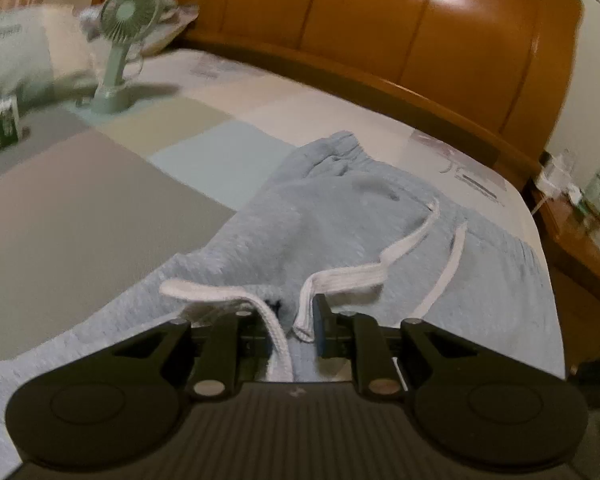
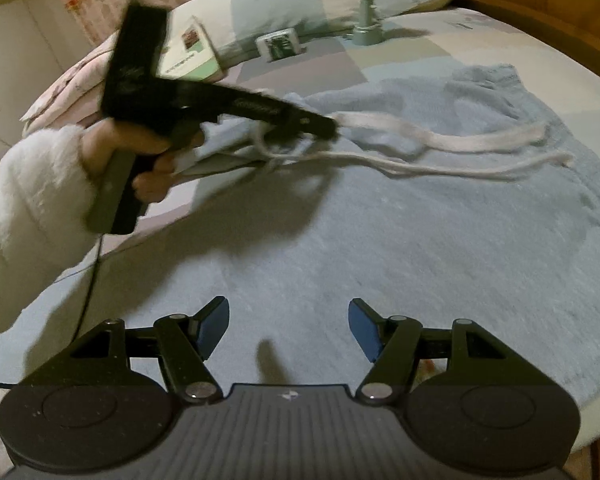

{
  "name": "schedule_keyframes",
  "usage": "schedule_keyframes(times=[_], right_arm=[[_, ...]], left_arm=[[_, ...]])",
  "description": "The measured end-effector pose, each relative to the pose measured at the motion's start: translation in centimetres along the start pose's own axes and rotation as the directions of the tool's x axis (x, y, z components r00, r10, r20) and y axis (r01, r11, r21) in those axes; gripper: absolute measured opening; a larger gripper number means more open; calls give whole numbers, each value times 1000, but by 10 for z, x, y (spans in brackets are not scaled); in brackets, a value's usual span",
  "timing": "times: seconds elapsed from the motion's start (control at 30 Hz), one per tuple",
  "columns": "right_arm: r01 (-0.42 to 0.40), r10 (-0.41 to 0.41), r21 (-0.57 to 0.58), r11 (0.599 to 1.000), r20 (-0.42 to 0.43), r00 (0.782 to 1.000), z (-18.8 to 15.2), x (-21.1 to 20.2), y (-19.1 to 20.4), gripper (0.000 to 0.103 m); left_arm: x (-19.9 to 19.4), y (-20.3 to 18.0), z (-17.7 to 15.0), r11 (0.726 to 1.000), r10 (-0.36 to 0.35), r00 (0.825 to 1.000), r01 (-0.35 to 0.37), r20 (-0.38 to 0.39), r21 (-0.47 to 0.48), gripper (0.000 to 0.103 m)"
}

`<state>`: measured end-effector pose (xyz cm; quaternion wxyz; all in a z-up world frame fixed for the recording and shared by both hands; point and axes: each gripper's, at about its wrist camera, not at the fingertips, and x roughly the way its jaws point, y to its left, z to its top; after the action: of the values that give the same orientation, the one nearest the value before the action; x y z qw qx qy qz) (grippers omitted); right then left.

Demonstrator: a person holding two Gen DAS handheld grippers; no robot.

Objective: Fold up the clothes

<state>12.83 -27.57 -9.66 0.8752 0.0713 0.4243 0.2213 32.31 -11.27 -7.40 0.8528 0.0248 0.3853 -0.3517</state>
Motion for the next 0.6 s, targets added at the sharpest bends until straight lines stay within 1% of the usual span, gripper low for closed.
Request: schedule_keyframes(times=[0.03, 0.07, 0.2, 0.23, 0.3, 0.37, 0.43, 0.47, 0.5, 0.53, 0.6], right_arm=[[-5, 5, -13, 1000, 0, 1000, 3, 3, 3, 71], [-11, 11, -14, 1000, -11, 1000, 4, 7, 4, 74], [-35, 36, 13, 999, -83, 996, 4, 31, 2, 78], [-41, 41, 4, 999, -88, 995, 4, 32, 5, 82], [-52, 49, -29, 998, -89, 995, 2, 29, 11, 83], [-52, 50, -34, 998, -79, 996, 3, 21, 11, 83], [-30, 29, -22, 999, -56, 998, 9, 11, 3, 83], [-12, 12, -10, 1000, -39, 999, 11, 6, -4, 83], [6, -6, 4, 1000, -20, 1000, 13, -1, -12, 83], [23, -23, 23, 999, -5, 1000, 16, -6, -22, 83], [55, -56, 66, 996, 23, 998, 22, -16, -42, 83]], left_arm=[[2, 0, -1, 1000, 2, 1000, -2, -6, 4, 16], [3, 0, -2, 1000, 7, 1000, -7, -7, 12, 16], [4, -1, 3, 1000, 17, 1000, -17, -6, 9, 16], [4, -2, 4, 1000, 19, 1000, -19, -11, 7, 16], [6, -3, 3, 999, 26, 999, -25, -32, 19, 17], [3, -3, 0, 999, 34, 998, -33, -45, 25, 21], [-4, -5, -7, 999, 44, 998, -43, -47, 24, 32], [-10, -5, -12, 998, 53, 997, -52, -49, 22, 42], [-16, -6, -18, 998, 65, 997, -64, -52, 16, 45], [-22, -7, -24, 997, 77, 995, -77, -56, 11, 51], [-35, -9, -36, 995, 100, 993, -100, -65, 6, 54]])
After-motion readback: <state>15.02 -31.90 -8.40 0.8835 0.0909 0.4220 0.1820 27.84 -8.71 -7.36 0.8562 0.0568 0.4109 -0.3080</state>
